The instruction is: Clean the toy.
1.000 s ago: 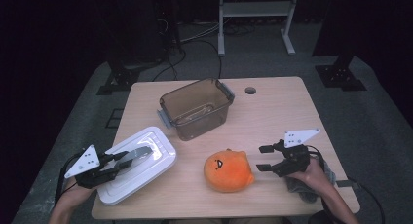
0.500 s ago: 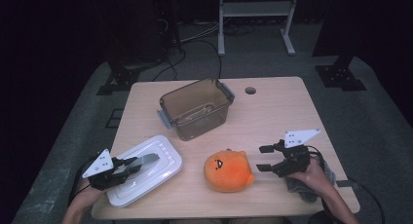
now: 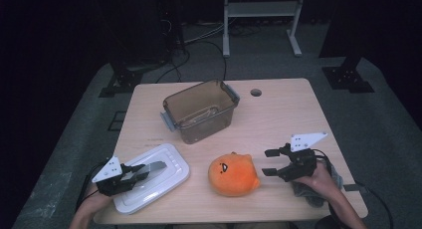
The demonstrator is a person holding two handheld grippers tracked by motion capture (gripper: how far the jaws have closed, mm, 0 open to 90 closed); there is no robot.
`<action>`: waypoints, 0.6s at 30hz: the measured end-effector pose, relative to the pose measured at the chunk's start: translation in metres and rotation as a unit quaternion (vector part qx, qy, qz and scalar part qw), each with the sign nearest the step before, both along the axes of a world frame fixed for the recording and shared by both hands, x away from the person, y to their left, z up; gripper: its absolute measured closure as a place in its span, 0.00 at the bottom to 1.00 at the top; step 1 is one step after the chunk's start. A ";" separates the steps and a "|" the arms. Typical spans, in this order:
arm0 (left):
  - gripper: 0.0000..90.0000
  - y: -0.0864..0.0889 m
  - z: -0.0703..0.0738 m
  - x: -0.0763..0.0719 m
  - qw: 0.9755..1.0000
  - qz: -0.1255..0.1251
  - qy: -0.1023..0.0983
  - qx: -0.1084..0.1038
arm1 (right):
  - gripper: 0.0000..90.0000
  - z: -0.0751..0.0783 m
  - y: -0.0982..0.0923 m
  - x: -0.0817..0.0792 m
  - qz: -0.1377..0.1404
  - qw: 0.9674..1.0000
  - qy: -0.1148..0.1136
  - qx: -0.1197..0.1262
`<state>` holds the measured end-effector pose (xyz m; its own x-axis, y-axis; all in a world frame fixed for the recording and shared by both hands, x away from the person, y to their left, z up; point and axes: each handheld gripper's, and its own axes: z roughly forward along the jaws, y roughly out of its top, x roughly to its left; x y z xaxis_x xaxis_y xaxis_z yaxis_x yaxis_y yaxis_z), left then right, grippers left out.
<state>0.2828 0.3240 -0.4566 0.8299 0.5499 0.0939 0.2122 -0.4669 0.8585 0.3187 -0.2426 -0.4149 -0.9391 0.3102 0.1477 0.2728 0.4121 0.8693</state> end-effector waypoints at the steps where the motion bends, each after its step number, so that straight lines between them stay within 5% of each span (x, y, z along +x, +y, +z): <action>1: 0.73 0.000 -0.001 0.000 1.000 0.000 0.002 0.000 | 0.34 0.000 0.000 0.000 0.000 1.000 0.000 0.000; 11: 0.66 0.000 0.005 0.000 1.000 -0.003 -0.005 -0.007 | 0.34 0.000 0.001 0.000 0.001 1.000 0.000 0.000; 18: 0.54 -0.008 0.020 0.001 0.999 -0.013 -0.022 -0.033 | 0.34 0.000 0.000 0.000 0.001 1.000 0.000 0.000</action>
